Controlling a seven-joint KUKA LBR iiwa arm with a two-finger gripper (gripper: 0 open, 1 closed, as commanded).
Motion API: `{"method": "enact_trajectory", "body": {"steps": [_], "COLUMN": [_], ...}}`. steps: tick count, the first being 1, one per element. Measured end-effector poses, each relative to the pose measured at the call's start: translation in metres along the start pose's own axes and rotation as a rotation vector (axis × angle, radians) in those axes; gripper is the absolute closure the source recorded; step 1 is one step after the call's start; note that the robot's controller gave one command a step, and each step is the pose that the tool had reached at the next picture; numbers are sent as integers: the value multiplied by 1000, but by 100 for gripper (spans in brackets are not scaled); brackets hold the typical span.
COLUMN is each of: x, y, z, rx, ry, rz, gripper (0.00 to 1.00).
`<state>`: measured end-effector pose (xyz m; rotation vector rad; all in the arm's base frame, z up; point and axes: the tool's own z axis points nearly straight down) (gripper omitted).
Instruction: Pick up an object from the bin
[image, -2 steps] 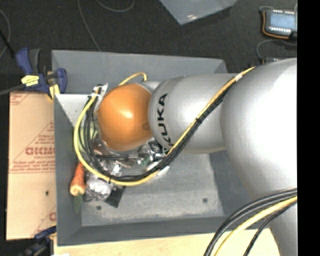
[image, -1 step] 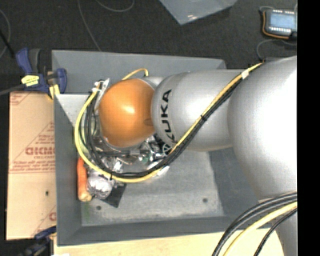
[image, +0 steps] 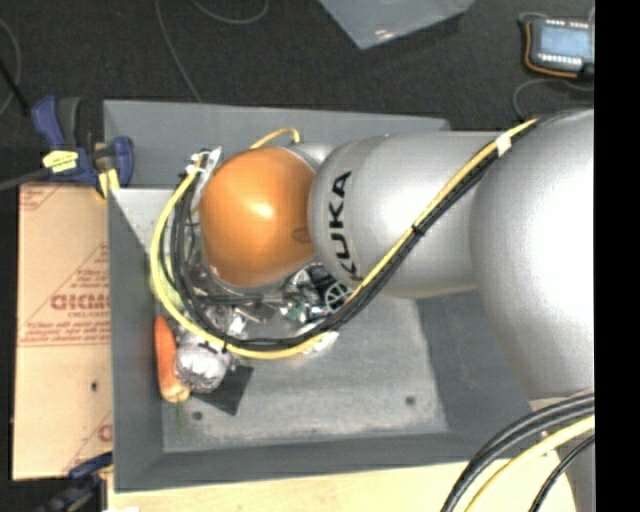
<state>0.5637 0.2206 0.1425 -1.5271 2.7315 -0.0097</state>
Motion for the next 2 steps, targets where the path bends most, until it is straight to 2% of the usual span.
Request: {"method": "enact_trajectory", "body": {"steps": [2], "x": [0], "y": [-1], "z": [-23], "rx": [0], "ry": [-1], "rz": [3], "gripper": [100]}}
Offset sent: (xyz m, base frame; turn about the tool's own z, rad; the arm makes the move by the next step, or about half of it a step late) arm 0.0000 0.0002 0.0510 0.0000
